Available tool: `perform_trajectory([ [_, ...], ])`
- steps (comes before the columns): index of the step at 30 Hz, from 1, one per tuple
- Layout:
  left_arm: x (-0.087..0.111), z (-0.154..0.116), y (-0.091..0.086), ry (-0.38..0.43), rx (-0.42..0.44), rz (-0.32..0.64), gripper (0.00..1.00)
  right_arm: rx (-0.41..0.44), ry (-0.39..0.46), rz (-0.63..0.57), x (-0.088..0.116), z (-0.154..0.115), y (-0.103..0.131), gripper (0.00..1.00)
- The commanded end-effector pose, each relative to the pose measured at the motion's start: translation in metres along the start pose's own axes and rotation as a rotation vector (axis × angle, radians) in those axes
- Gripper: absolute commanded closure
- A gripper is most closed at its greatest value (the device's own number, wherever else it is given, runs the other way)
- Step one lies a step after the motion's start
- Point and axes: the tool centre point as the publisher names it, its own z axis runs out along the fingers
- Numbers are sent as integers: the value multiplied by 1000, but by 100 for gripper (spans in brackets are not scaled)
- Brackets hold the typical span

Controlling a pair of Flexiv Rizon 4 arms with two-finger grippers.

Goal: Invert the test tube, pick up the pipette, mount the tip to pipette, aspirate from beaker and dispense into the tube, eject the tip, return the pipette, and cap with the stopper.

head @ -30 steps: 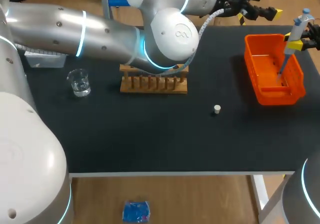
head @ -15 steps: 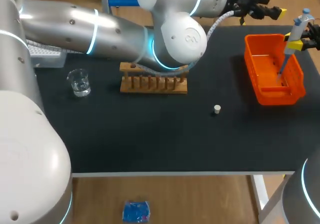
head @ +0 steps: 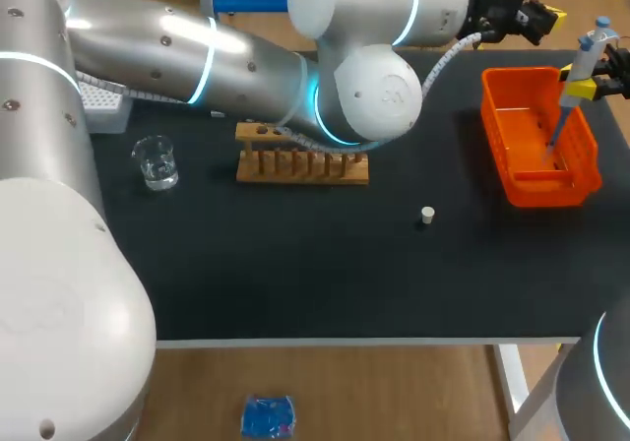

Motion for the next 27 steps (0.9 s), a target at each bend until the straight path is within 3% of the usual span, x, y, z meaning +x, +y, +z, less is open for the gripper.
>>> perform_trajectory([
  [1,2,13,0,-4,12,1,100,1,4,-1,-1,-1,0,100],
  [13,12,24,-2,42,60,36,100,1,4,-1,-1,-1,0,100],
  [27,13,35,8,83,88,44,100,1,4,-1,-1,-1,0,100],
])
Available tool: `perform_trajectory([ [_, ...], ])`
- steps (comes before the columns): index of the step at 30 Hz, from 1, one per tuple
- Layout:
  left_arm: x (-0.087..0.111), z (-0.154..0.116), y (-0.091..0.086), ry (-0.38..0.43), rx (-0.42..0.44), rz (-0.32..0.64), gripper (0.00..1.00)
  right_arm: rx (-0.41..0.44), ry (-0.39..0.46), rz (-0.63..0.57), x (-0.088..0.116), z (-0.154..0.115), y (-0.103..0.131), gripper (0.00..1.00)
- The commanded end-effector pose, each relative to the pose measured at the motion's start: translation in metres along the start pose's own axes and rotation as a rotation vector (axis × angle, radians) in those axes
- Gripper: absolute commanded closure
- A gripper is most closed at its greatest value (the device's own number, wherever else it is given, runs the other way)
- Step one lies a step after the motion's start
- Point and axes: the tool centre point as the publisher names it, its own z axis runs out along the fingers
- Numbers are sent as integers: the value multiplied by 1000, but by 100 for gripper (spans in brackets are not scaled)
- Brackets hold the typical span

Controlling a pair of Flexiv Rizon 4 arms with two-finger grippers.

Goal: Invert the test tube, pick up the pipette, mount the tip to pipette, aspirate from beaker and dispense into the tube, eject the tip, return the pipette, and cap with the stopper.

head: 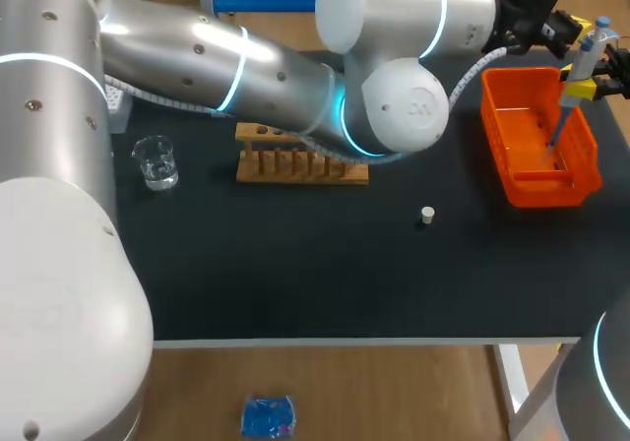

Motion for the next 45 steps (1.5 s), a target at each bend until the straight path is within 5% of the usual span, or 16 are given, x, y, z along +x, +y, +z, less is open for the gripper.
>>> perform_trajectory([
  [1,-8,7,6,64,81,1,100,1,4,-1,-1,-1,0,100],
  [45,-10,20,21,76,77,-14,100,1,4,-1,-1,-1,0,100],
])
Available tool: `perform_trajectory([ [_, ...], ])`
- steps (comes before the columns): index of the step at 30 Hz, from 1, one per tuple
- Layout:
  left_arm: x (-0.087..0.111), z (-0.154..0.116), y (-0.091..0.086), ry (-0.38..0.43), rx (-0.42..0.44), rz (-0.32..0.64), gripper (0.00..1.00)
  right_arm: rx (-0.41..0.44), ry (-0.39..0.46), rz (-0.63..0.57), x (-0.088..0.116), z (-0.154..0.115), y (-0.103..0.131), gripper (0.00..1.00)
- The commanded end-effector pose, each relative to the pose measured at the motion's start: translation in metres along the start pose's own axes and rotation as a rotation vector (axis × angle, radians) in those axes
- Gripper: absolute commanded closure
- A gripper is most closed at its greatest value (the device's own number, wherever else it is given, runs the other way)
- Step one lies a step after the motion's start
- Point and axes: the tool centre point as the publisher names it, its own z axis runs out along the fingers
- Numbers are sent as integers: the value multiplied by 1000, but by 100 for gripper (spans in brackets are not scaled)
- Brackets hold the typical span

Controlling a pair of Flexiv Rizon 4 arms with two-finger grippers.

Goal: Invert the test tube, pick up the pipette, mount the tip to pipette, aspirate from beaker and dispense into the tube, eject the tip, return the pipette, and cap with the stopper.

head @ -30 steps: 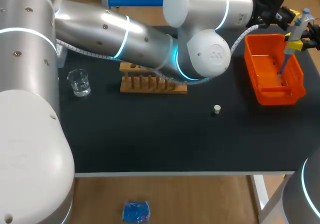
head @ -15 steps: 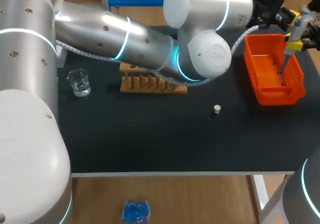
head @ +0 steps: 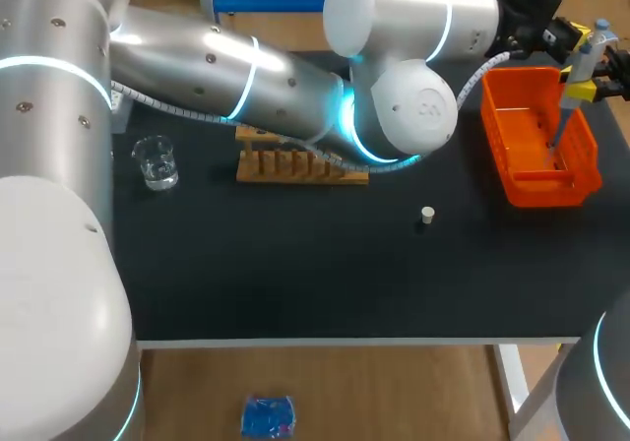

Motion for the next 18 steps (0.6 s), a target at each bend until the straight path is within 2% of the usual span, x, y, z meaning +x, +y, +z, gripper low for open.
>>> perform_trajectory([
  [1,-3,5,8,76,91,0,100,1,5,-1,-2,0,3,100],
  [18,-1,9,15,77,69,0,100,1,5,-1,-2,0,3,100],
])
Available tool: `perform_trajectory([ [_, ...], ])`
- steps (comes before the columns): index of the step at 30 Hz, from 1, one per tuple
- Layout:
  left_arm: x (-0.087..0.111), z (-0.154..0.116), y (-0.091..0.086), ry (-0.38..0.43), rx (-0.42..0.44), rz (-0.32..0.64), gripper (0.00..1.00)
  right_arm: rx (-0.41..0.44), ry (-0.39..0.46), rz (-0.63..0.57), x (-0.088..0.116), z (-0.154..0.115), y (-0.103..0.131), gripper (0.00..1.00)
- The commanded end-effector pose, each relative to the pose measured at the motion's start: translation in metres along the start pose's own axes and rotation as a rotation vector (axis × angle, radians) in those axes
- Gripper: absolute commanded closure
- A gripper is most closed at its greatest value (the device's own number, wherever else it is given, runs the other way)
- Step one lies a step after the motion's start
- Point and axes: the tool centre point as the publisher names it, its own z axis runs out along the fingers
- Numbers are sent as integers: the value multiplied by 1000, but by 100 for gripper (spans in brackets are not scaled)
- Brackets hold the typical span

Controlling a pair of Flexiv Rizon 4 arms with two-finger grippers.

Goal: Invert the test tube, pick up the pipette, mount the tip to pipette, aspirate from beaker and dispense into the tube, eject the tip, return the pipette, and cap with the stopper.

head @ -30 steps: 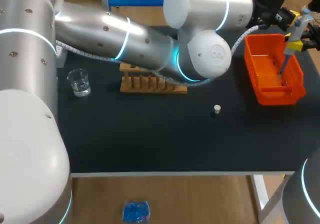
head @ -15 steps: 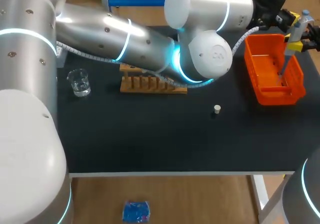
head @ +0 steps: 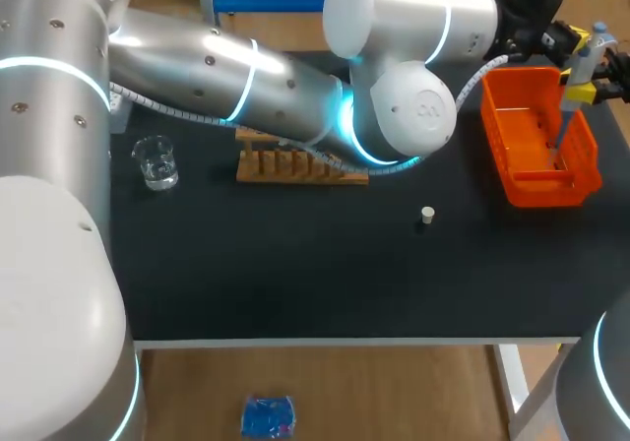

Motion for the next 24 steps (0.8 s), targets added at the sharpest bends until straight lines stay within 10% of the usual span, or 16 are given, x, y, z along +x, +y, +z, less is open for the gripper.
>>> perform_trajectory([
  [1,-3,9,10,71,75,0,100,1,6,-1,-3,0,6,100],
  [24,-3,16,19,82,61,-8,100,1,6,-1,-3,0,6,100],
])
